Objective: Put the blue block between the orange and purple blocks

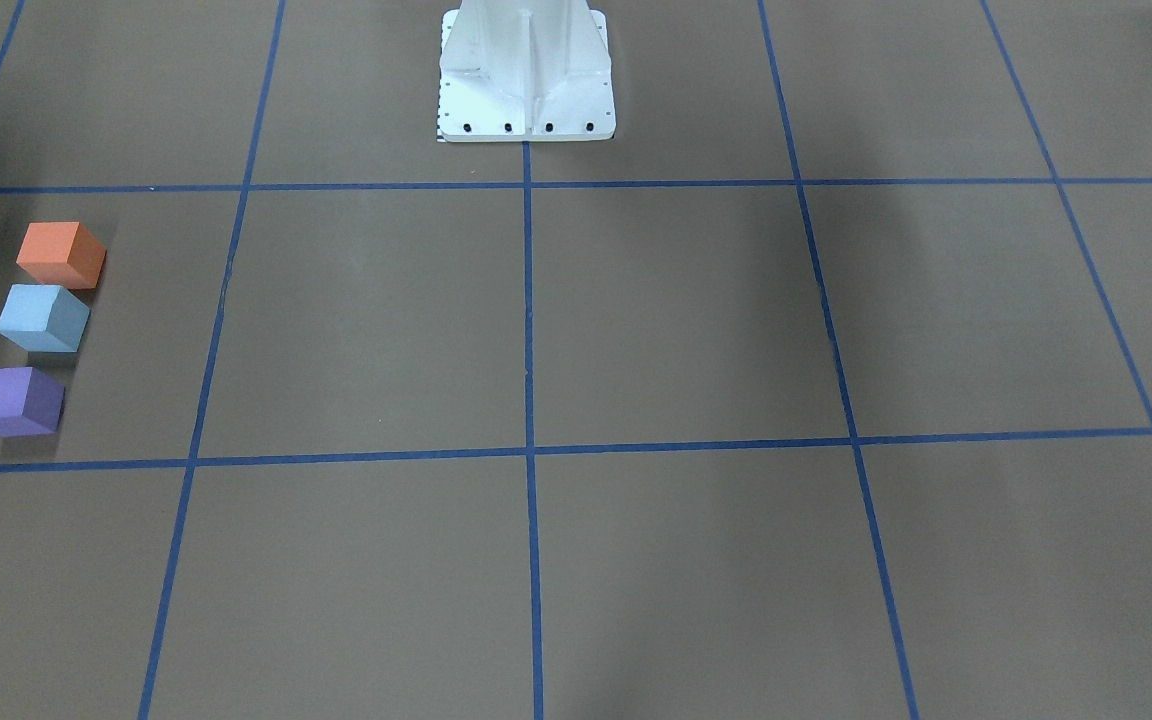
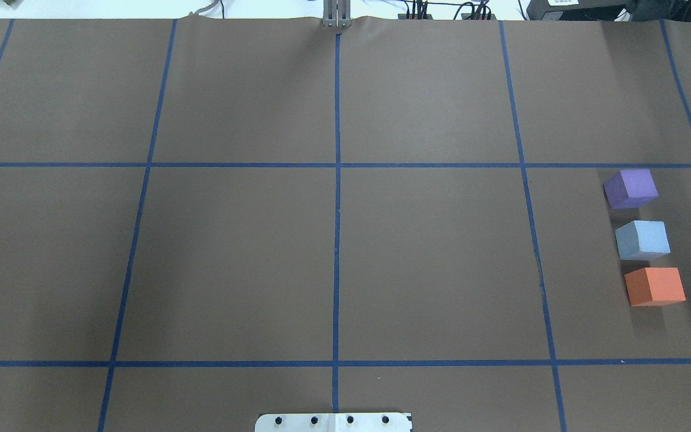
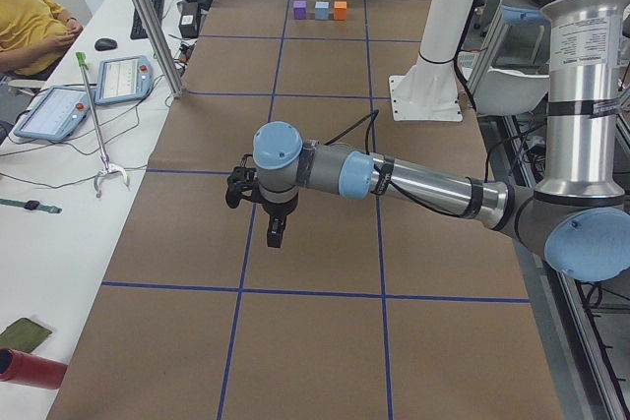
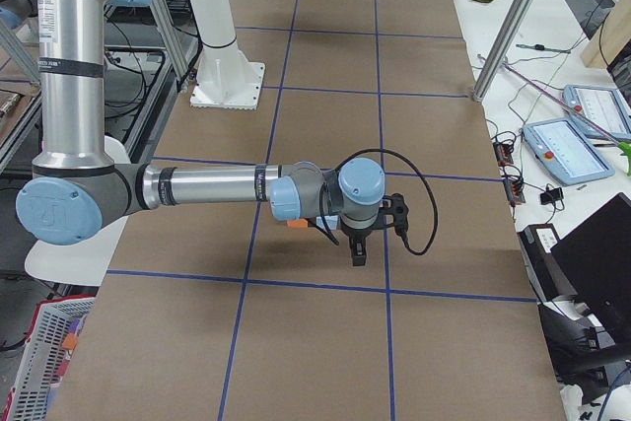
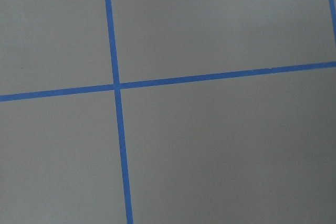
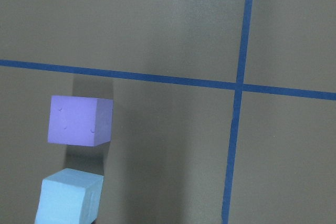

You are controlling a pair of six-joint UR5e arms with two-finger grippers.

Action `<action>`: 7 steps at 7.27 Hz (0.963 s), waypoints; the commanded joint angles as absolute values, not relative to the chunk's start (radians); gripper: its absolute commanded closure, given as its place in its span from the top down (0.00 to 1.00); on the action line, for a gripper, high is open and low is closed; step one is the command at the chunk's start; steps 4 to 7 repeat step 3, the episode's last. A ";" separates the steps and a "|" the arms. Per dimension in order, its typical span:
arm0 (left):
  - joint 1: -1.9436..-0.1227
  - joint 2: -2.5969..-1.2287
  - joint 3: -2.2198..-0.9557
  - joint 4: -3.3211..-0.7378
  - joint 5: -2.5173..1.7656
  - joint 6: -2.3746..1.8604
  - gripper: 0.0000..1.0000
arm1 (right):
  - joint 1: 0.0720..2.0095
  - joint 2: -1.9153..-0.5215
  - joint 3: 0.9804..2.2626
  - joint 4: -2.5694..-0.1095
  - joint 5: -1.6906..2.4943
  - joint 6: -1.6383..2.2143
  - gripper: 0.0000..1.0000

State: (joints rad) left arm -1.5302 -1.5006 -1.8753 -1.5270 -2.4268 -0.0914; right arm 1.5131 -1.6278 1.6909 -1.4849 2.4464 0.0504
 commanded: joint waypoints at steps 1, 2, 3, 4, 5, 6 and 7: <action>-1.531 -1.502 -1.891 -1.542 -2.419 -0.144 1.00 | 1.505 -1.618 1.684 -1.483 2.448 0.049 1.00; -1.529 -1.502 -1.885 -1.558 -2.389 -0.143 1.00 | 1.505 -1.615 1.681 -1.483 2.447 0.049 1.00; -1.529 -1.503 -1.911 -1.559 -2.384 -0.143 1.00 | 1.505 -1.615 1.681 -1.483 2.448 0.049 1.00; -1.529 -1.503 -1.911 -1.559 -2.384 -0.143 1.00 | 1.505 -1.615 1.681 -1.483 2.448 0.049 1.00; -1.529 -1.503 -1.911 -1.559 -2.384 -0.143 1.00 | 1.505 -1.615 1.681 -1.483 2.448 0.049 1.00; -1.529 -1.503 -1.911 -1.559 -2.384 -0.143 1.00 | 1.505 -1.615 1.681 -1.483 2.448 0.049 1.00; -1.529 -1.503 -1.911 -1.559 -2.384 -0.143 1.00 | 1.505 -1.615 1.681 -1.483 2.448 0.049 1.00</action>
